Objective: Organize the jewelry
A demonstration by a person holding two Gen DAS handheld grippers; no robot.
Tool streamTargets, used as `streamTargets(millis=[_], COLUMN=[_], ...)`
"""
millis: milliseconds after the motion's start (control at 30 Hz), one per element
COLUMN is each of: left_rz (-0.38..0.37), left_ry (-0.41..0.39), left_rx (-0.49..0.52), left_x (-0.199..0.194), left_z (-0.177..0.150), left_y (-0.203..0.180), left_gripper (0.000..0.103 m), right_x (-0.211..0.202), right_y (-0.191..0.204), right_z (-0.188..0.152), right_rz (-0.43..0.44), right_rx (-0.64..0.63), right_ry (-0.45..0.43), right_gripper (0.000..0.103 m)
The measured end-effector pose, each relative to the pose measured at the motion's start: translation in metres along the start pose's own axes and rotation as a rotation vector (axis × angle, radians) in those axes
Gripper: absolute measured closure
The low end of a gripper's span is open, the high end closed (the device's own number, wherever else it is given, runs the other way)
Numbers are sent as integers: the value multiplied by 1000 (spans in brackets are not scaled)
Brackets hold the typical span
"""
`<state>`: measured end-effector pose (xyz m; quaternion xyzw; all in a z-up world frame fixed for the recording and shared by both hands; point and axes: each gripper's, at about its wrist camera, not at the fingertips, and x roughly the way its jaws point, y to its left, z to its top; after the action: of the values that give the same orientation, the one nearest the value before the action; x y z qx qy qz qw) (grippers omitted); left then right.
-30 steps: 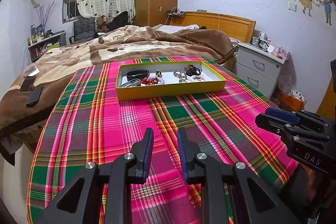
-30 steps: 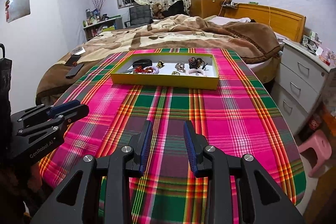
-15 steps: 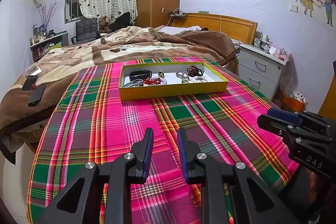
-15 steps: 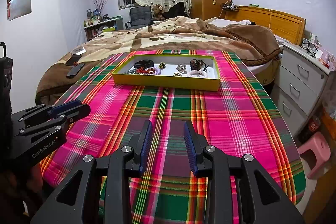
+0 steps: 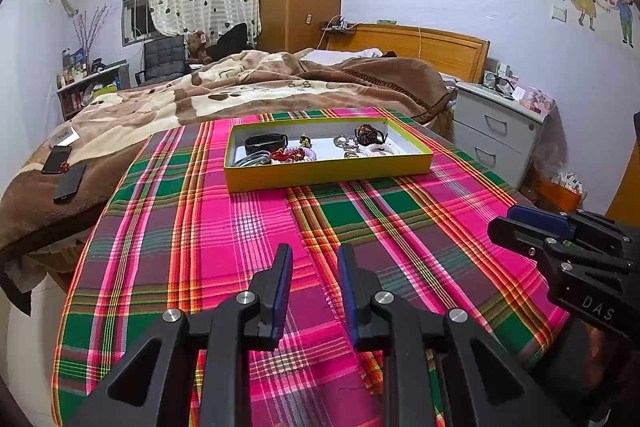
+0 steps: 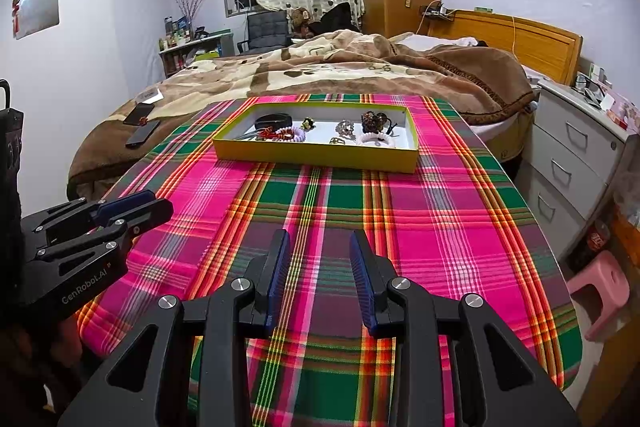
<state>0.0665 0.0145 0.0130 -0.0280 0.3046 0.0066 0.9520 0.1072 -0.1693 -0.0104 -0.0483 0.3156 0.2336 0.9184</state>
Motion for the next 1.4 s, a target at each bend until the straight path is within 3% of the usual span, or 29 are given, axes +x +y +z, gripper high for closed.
streamTargets(millis=[1400], left_rz=[-24], left_ry=[3], left_rx=[-14], left_x=[-2], left_z=[-2], left_y=[-1], left_gripper=[81], right_x=[-1], right_y=[4], right_z=[0], right_rz=[0], right_rx=[-7], right_ry=[-3], right_gripper=[71])
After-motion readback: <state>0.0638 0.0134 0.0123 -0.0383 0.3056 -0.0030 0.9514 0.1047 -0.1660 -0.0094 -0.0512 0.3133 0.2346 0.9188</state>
